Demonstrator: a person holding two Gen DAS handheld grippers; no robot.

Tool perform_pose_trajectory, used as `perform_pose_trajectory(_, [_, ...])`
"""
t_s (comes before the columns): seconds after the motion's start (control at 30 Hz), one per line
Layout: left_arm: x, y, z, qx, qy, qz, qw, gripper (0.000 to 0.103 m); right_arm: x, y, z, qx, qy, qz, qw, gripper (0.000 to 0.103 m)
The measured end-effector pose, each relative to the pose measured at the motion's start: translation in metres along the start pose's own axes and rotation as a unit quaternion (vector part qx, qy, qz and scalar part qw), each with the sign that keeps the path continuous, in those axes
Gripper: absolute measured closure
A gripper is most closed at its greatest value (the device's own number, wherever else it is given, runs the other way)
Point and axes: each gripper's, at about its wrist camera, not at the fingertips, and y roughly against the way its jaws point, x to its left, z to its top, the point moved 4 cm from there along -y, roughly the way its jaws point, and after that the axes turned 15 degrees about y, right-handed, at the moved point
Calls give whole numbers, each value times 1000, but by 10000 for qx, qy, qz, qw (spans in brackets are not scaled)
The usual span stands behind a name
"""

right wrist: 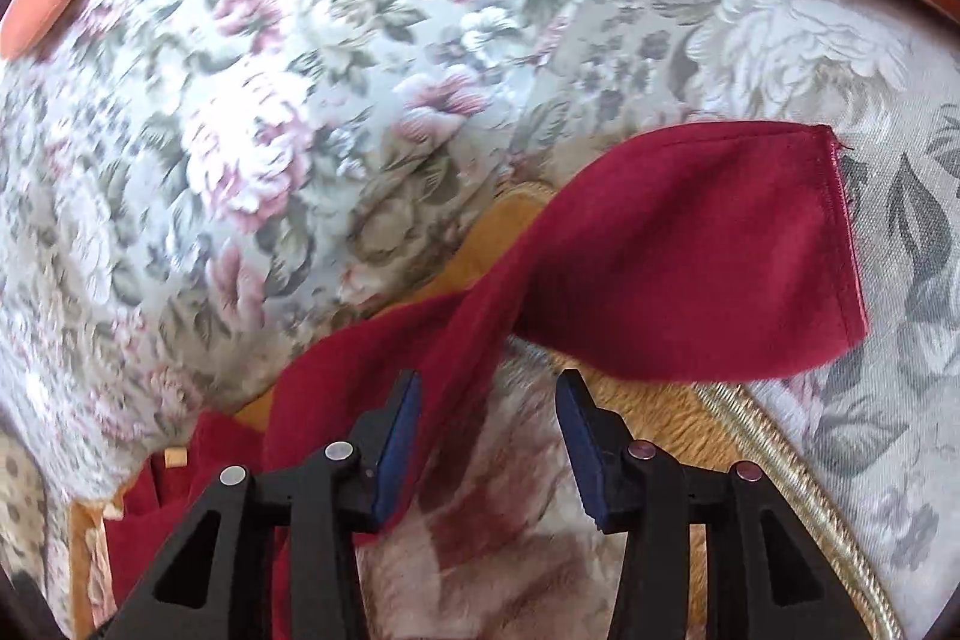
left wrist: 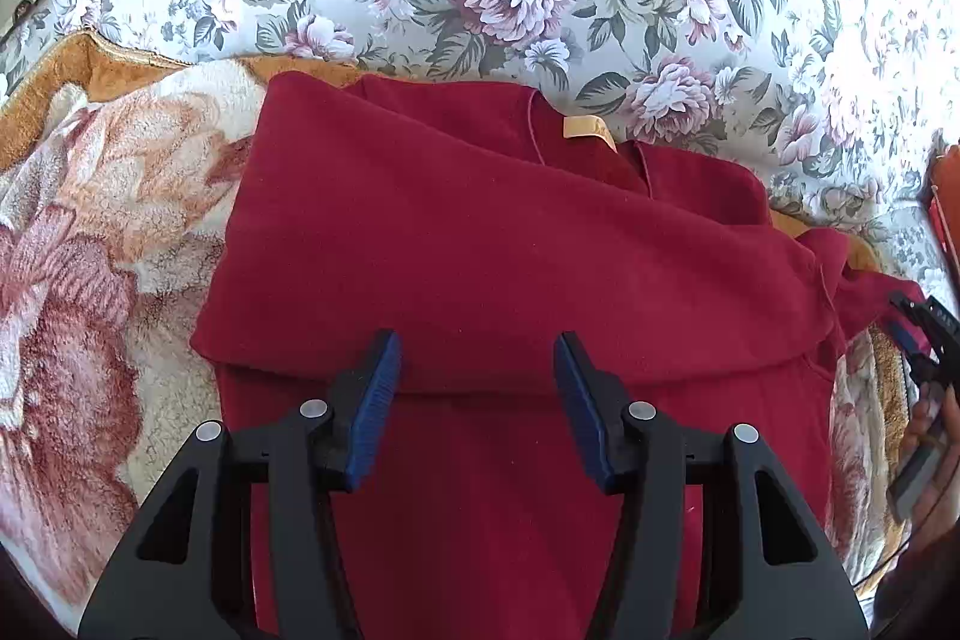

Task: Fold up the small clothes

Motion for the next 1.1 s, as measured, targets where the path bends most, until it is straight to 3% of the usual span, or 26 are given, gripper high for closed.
perform_pose_trajectory(0.1, [1,-4,1,27,-28,41,10000,50,-17,-9,11,-220,-415,139,9988,59])
perform_pose_trajectory(0.13, [1,-5,1,37,-35,52,10000,50,-21,-9,16,-327,-458,200,9982,63])
perform_pose_trajectory(0.17, [1,-6,1,42,-45,61,10000,50,-22,-9,21,-385,-442,142,9982,82])
perform_pose_trajectory(0.2, [1,-6,1,44,-51,63,10000,50,-22,-5,25,-428,-413,-9,9982,94])
perform_pose_trajectory(0.3, [3,-1,3,14,-15,-8,10000,50,-14,29,40,-950,-226,-62,9952,97])
perform_pose_trajectory(0.4, [10,12,10,-186,144,-68,9997,50,29,72,61,-1482,506,262,9873,97])
perform_pose_trajectory(0.53, [33,29,26,-440,630,-201,9968,50,128,119,64,-1787,1838,960,9618,97])
perform_pose_trajectory(0.67, [63,44,44,-672,1265,-347,9891,50,231,115,19,-1475,2847,1724,9314,97])
perform_pose_trajectory(0.77, [81,54,53,-855,1630,-440,9819,50,301,72,-38,-880,3309,2180,9139,97])
perform_pose_trajectory(0.83, [87,54,57,-833,1772,-526,9792,50,337,27,-82,-147,3501,2370,9061,96])
perform_pose_trajectory(0.9, [88,50,59,-710,1824,-668,9784,50,357,-14,-123,856,3690,2588,8886,87])
perform_pose_trajectory(0.93, [87,48,59,-622,1815,-723,9787,50,362,-28,-142,1271,3814,2620,8774,76])
perform_pose_trajectory(0.97, [86,46,59,-563,1804,-742,9792,50,363,-34,-154,1424,3910,2606,8712,75])
perform_pose_trajectory(1.1, [78,46,60,-533,1710,-826,9804,47,337,-13,-144,1076,3893,2559,8783,70])
